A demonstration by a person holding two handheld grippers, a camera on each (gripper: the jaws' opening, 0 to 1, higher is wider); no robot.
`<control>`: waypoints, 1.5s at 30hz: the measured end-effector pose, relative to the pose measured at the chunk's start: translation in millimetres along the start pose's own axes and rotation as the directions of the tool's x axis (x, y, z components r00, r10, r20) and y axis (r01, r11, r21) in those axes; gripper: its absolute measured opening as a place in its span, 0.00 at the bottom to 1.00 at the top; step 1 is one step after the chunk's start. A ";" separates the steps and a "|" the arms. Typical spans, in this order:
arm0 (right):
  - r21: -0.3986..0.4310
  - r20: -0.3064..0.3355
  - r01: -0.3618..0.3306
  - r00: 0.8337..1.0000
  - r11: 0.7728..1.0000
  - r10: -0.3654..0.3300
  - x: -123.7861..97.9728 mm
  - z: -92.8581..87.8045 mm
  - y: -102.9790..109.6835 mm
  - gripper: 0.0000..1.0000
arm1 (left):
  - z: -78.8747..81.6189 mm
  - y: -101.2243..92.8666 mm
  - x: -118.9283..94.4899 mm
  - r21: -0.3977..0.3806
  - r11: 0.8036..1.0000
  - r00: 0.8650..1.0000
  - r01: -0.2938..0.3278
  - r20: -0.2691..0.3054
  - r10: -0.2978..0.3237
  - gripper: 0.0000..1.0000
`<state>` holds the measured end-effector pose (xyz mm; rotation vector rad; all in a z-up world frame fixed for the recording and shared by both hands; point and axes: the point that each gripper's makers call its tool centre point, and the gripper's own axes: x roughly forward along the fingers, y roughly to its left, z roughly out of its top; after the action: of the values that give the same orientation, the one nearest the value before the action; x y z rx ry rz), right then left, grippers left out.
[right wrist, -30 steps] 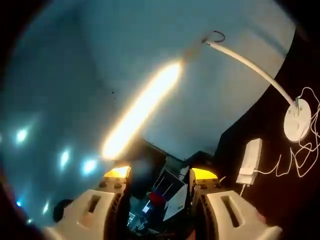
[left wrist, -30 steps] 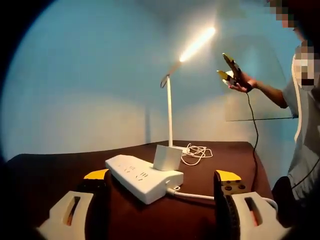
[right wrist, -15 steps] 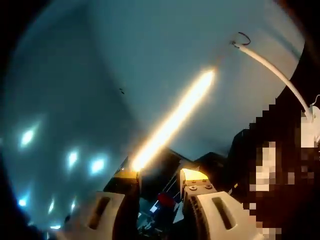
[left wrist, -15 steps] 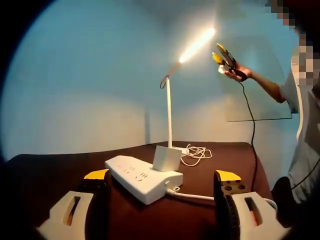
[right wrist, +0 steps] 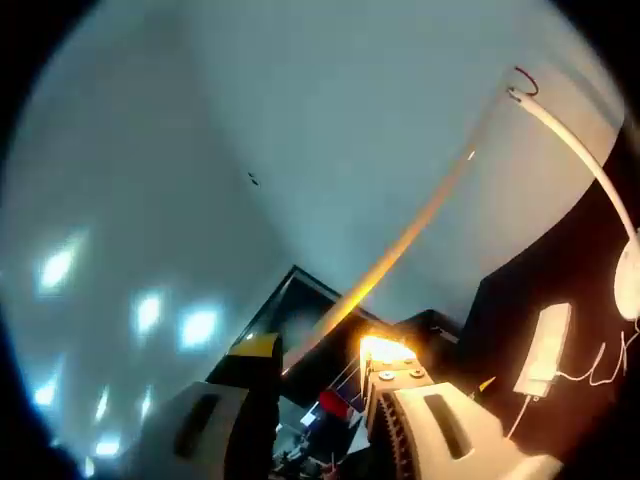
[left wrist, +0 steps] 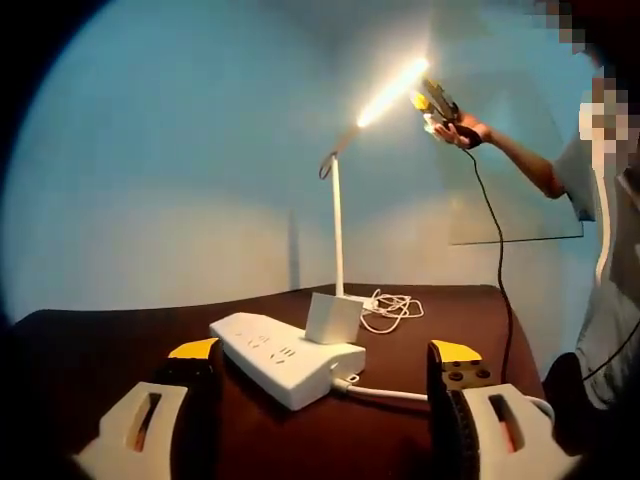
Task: Insert the desk lamp plug into the socket, turn on the power strip switch, turn on the lamp switch, then turn off the lamp switch, turn off the power strip switch, and remove the plug from the socket.
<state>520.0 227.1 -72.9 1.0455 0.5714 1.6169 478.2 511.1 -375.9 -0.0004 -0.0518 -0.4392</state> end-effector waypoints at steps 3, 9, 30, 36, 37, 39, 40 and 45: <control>0.001 -0.009 0.002 1.000 1.000 -0.002 0.8 -3.6 -2.3 0.32 | 0.6 -0.2 -0.1 0.000 1.000 1.000 -0.001 0.002 0.001 0.80; 0.004 -0.031 0.017 0.999 1.000 -0.017 -0.7 -9.0 -7.4 0.32 | 1.6 0.8 -0.3 0.003 1.000 1.000 -0.005 0.007 0.005 0.80; 0.015 -0.074 -0.019 0.997 1.000 0.020 -6.5 -16.9 -1.6 0.24 | 2.1 0.8 -1.6 0.008 1.000 1.000 -0.009 0.006 0.009 0.78; 0.016 -0.093 -0.017 0.996 1.000 0.018 -6.8 -21.2 1.1 0.22 | 1.7 1.1 -1.8 0.011 1.000 1.000 -0.011 0.004 0.011 0.78; 0.017 -0.098 -0.015 0.995 1.000 0.017 -7.3 -22.1 0.3 0.21 | 1.8 1.1 -1.7 0.012 1.000 1.000 -0.011 0.004 0.011 0.78; 0.015 -0.103 -0.009 0.995 1.000 0.011 -8.7 -23.6 -1.7 0.21 | 1.8 1.3 -1.7 0.013 1.000 1.000 -0.011 0.004 0.011 0.78; 0.018 -0.107 -0.007 0.994 1.000 0.009 -9.2 -24.1 -2.3 0.21 | 1.8 1.3 -1.6 0.013 1.000 1.000 -0.011 0.004 0.011 0.78; 0.030 -0.118 0.004 0.993 1.000 -0.001 -11.6 -29.1 -6.1 0.20 | 1.6 1.4 -1.0 0.017 1.000 1.000 -0.009 0.002 0.009 0.78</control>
<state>498.6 222.3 -96.2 0.9753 0.6777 1.6804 477.7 512.9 -374.3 0.0152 -0.0578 -0.4293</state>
